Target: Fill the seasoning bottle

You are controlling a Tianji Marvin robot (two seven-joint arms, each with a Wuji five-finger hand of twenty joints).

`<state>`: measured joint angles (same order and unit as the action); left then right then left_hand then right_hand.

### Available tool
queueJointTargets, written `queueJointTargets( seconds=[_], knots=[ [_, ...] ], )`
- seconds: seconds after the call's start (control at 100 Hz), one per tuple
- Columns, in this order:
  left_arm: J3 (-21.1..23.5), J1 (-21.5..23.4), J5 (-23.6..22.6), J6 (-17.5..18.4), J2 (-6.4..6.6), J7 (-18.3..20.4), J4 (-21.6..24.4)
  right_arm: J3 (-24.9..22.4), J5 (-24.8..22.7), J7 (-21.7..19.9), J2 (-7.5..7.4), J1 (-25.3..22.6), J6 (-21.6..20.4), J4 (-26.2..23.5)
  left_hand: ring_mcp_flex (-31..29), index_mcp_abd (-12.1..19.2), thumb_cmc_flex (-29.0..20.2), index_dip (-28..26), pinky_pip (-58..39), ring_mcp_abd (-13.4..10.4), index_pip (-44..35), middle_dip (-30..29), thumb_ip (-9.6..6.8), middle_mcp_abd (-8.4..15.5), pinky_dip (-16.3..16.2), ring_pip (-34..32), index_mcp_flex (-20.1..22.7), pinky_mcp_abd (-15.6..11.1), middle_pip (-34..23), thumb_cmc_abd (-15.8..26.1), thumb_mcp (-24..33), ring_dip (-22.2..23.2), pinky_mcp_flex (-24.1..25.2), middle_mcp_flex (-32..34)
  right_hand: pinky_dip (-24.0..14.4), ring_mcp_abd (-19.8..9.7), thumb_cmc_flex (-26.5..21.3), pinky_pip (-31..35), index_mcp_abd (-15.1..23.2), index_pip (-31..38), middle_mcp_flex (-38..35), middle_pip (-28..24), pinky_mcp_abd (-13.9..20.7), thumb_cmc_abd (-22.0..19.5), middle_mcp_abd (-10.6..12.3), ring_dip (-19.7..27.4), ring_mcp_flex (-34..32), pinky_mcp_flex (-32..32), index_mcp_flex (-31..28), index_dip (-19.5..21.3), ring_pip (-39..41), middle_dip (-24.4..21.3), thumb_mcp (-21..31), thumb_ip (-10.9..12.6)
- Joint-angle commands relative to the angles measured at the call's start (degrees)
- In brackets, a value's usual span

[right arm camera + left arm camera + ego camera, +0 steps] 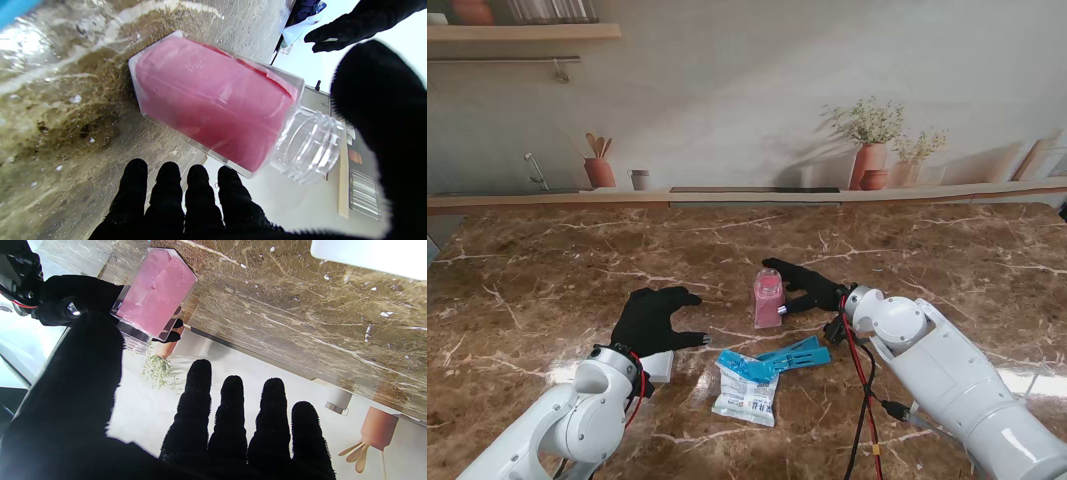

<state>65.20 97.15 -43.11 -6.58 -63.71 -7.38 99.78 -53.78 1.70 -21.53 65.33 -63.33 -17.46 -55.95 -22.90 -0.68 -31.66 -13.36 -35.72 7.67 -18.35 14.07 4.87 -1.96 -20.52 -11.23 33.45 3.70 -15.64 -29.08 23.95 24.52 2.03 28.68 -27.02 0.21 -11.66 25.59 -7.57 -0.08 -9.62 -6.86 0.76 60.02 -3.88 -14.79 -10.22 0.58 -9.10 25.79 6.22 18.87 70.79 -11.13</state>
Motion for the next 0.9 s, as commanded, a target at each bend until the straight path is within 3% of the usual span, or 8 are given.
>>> queueJointTargets(
  seconds=[0.0,0.24,0.28,0.49,0.67,0.89],
  knots=[
    [-0.04,0.4,-0.05,-0.11,-0.11,0.07,0.08,0.42,0.58,-1.23,0.45,0.57,-0.23,1.07,2.65,-0.34,0.93,0.12,2.02,-2.87,0.24,-0.65,-1.3,0.35,-0.31,1.25,1.06,-2.02,0.8,0.42,-0.49,-0.73,0.34,-1.05,-1.38,-0.75,-1.57,-1.44,1.88,0.43,1.29,-0.33,0.98,2.15,0.12,-0.79,1.67,-0.49,1.33,1.6,0.24,0.94,0.9,-2.02],
    [0.2,0.61,-0.33,-0.2,-0.1,-0.1,0.09,2.65,2.64,-2.2,1.58,2.82,-1.55,5.19,2.33,-0.18,1.12,0.0,2.43,-2.8,-0.01,-0.62,-1.2,0.28,-0.8,1.18,1.41,-1.92,0.73,0.38,-0.02,-0.67,0.28,-0.66,-1.4,-1.04,-2.42,-1.55,3.83,0.37,1.02,-0.94,1.13,2.88,0.53,-0.73,1.62,-0.47,1.33,4.23,0.24,1.05,1.08,-2.03],
    [0.27,0.66,-0.39,-0.18,-0.09,-0.06,0.12,2.94,2.97,-2.37,1.77,3.11,-1.77,5.84,2.36,-0.19,1.08,-0.01,2.45,-2.72,-0.03,-0.62,-1.2,0.23,-0.89,1.18,1.43,-1.87,0.75,0.31,0.06,-0.67,0.27,-0.64,-1.42,-1.02,-2.54,-1.65,4.99,1.47,1.11,-1.44,1.17,3.07,0.62,-0.65,1.67,-0.46,1.99,7.84,0.23,1.03,1.25,-2.05],
    [0.38,0.72,-0.66,-0.04,-0.09,-0.28,0.22,4.0,6.06,-4.98,2.83,4.66,-3.22,9.78,2.2,-0.2,1.13,-0.04,2.64,-2.81,-0.06,-0.63,-1.15,0.31,-1.3,1.19,1.52,-1.92,0.78,0.39,0.26,-0.66,0.29,-0.41,-1.59,-1.35,-4.35,-2.19,13.72,4.29,1.26,-0.19,1.63,3.36,1.28,-0.54,3.31,-1.56,2.61,14.89,-0.31,0.32,0.53,-1.93],
    [0.32,0.52,-0.83,-0.09,0.0,0.19,0.25,4.75,8.92,-8.33,3.95,6.31,-4.3,13.64,2.13,-0.16,1.12,-0.05,3.08,-2.88,-0.08,-0.64,-1.12,0.37,-1.44,1.25,1.61,-2.09,0.8,0.41,0.27,-0.7,0.32,-0.29,-1.85,-1.56,-7.51,-2.67,18.86,3.82,1.69,1.99,1.92,2.59,1.55,-0.4,4.89,-2.54,0.26,15.15,-1.02,-0.16,-0.77,-1.53],
    [0.33,0.39,-1.17,-0.38,0.08,0.51,0.37,5.92,10.12,-8.77,6.04,8.11,-6.26,18.47,2.04,-0.02,1.12,-0.08,3.53,-3.03,-0.13,-0.66,-1.11,0.42,-1.66,1.32,1.64,-2.12,0.84,0.5,0.2,-0.74,0.27,-0.23,-2.14,-1.58,-8.53,-2.64,20.64,4.2,1.64,2.25,1.9,2.06,1.61,-0.34,4.99,-2.61,-2.21,15.02,-1.48,0.13,-1.31,-1.33]
  ],
)
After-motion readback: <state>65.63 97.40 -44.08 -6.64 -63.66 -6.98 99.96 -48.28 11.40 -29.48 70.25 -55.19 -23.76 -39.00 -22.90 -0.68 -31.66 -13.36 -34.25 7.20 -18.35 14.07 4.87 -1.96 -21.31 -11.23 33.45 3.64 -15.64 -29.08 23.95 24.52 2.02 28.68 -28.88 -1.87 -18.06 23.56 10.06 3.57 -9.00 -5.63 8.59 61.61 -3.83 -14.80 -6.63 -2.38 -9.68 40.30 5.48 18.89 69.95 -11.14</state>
